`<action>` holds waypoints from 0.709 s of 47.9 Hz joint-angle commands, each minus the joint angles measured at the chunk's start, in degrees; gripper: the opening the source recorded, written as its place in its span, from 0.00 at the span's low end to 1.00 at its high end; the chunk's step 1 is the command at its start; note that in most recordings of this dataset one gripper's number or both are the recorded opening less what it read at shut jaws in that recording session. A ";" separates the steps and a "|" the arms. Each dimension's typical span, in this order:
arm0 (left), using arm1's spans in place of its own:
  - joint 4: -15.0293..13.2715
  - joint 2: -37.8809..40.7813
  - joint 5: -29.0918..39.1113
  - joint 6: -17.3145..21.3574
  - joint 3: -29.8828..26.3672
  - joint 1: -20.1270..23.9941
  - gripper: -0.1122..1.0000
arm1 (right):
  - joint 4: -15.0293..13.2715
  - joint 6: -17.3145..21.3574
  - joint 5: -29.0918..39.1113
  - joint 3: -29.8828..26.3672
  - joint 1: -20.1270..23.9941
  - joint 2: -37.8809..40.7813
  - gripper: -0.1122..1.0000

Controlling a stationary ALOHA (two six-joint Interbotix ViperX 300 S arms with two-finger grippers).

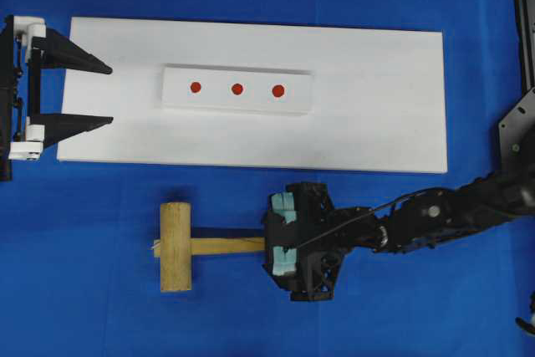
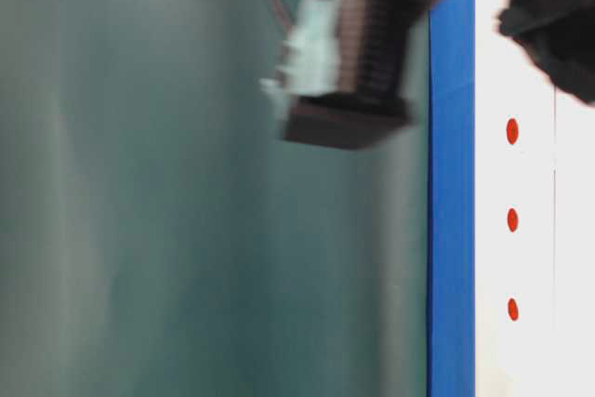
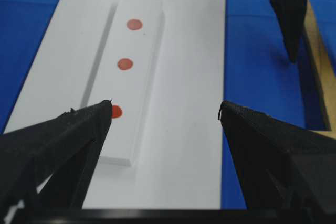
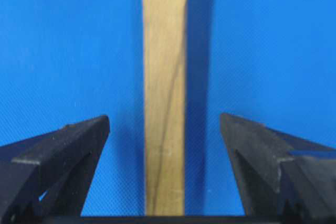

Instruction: Hit the mark with a hammer.

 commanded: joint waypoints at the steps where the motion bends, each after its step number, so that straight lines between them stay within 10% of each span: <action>1: -0.09 0.18 -0.53 -0.09 -0.53 0.09 0.83 | 0.00 -0.62 -0.62 -0.09 0.09 -5.10 0.83; 34: -0.09 0.18 -0.18 -0.18 -0.62 0.18 0.83 | -1.32 -4.66 -9.23 5.98 -4.83 -17.75 0.83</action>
